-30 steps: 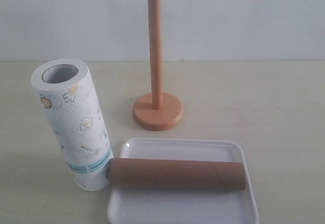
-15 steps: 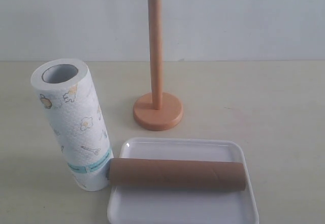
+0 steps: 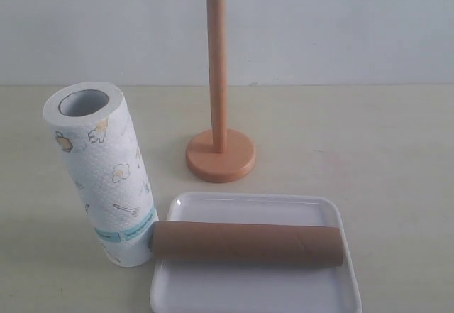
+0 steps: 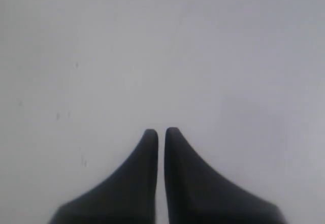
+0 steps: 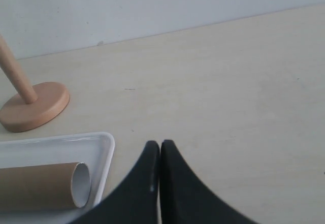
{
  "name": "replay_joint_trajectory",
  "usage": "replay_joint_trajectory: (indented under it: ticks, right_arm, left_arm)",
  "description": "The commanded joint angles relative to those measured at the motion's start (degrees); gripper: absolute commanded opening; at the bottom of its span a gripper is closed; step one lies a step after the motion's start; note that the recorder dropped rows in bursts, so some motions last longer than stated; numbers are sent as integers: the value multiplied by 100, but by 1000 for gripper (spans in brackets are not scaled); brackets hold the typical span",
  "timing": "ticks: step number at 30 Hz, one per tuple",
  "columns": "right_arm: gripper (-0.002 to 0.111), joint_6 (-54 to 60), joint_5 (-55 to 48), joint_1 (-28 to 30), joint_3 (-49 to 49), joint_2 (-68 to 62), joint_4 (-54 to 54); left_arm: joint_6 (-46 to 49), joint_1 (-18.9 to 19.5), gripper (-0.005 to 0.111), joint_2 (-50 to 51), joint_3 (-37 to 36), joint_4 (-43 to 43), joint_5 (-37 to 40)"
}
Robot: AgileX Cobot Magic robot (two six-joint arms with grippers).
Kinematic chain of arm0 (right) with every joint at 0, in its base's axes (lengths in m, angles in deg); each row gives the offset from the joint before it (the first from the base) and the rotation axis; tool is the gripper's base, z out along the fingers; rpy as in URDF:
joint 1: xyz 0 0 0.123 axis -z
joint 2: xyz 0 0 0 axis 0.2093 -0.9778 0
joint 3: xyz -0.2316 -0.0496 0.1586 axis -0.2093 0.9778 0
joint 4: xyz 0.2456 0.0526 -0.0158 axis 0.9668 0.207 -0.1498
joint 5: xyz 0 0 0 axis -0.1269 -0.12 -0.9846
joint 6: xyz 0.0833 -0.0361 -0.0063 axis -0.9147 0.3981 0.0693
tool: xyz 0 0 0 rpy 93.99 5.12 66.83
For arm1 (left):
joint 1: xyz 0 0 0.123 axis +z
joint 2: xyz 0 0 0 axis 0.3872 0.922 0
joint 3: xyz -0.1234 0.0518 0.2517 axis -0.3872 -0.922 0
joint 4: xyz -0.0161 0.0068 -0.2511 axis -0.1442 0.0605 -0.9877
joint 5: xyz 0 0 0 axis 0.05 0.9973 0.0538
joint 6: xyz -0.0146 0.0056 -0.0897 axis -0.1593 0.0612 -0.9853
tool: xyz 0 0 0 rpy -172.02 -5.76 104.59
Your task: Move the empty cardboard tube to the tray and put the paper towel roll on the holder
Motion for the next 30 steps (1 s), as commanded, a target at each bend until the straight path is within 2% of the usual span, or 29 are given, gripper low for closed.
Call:
replay_joint_trajectory:
  ticks: [1,3,7,12,15,19,22,25,30]
  right_arm:
    - [0,16,2,10,-4,28,7]
    - [0,16,2,10,-4,28,7]
    - [0,16,2,10,-4,28,7]
    - [0,15,-29,10,-4,28,7]
    - [0,15,-29,10,-4,28,7]
    - [0,15,-29,10,-4,28,7]
    - [0,15,-29,10,-4,28,7]
    - [0,27,-30,10,-4,28,7]
    - [0,14,-30,10,-4,28,7]
  left_arm:
    - [450,-19,4,298,37,26,-1844]
    - [461,-19,4,649,148,24,-1851]
    - [492,-19,4,2058,633,24,-911]
    - [635,-19,4,3772,724,24,-861]
    - [646,-19,4,4397,414,24,-1526]
    - [437,-19,4,4800,-494,-371,-3100]
    - [342,-19,4,5020,-1111,-467,-3788]
    - [16,-19,4,5141,-1479,136,-4049]
    - [-117,-19,4,5345,-1857,1314,-4060]
